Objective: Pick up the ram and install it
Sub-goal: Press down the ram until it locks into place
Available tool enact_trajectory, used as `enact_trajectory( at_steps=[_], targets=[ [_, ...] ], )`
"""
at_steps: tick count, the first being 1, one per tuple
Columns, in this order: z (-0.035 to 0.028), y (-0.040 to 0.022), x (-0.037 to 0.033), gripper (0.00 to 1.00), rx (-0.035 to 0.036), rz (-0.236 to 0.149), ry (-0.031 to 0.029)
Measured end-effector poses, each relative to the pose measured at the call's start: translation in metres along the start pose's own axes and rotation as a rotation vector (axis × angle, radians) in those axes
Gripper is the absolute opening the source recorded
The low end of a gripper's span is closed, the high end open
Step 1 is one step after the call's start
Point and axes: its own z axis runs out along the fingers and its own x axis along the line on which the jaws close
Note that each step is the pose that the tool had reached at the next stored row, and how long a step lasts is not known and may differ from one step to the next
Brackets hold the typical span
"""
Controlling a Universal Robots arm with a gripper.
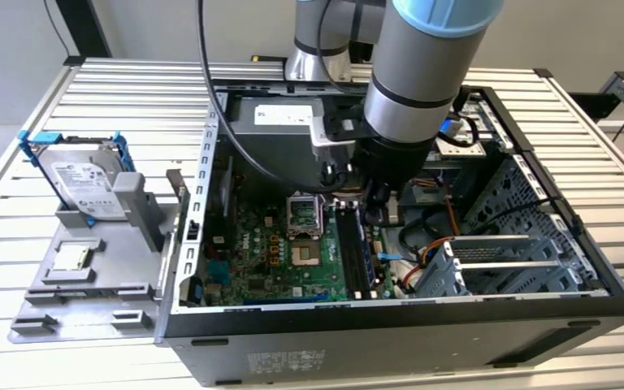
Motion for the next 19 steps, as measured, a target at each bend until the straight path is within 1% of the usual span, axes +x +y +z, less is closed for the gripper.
enact_trajectory(
  at_steps=[1, 3, 4, 6, 7, 8, 9, 12, 14, 16, 19],
  targets=[
    [0.0, 0.0001, 0.0003, 0.0, -0.0003, -0.007, 0.0],
    [0.0, 0.0001, 0.0005, 0.0, -0.0003, -0.007, 0.0],
    [-0.0001, 0.0001, 0.0019, 0.0, -0.0004, -0.007, 0.0],
    [-0.0003, 0.0004, 0.0105, 0.0, -0.0005, -0.007, -0.0001],
    [-0.0006, 0.0006, 0.0179, 0.0, -0.0005, -0.007, 0.0],
    [0.0014, 0.0008, 0.0199, 0.0, -0.0003, -0.006, -0.0002],
    [0.0034, 0.0008, 0.0201, 0.0, -0.0004, -0.005, 0.0],
    [0.0038, 0.0008, 0.0203, 0.0, -0.001, -0.004, 0.0002],
    [0.0076, 0.0008, 0.0206, 0.0, -0.001, -0.004, 0.0001],
    [0.0134, 0.001, 0.0209, 0.0, -0.0009, -0.004, -0.0001],
    [0.0185, 0.0011, 0.0213, 0.0, -0.0013, -0.004, 0.001]
  ],
)
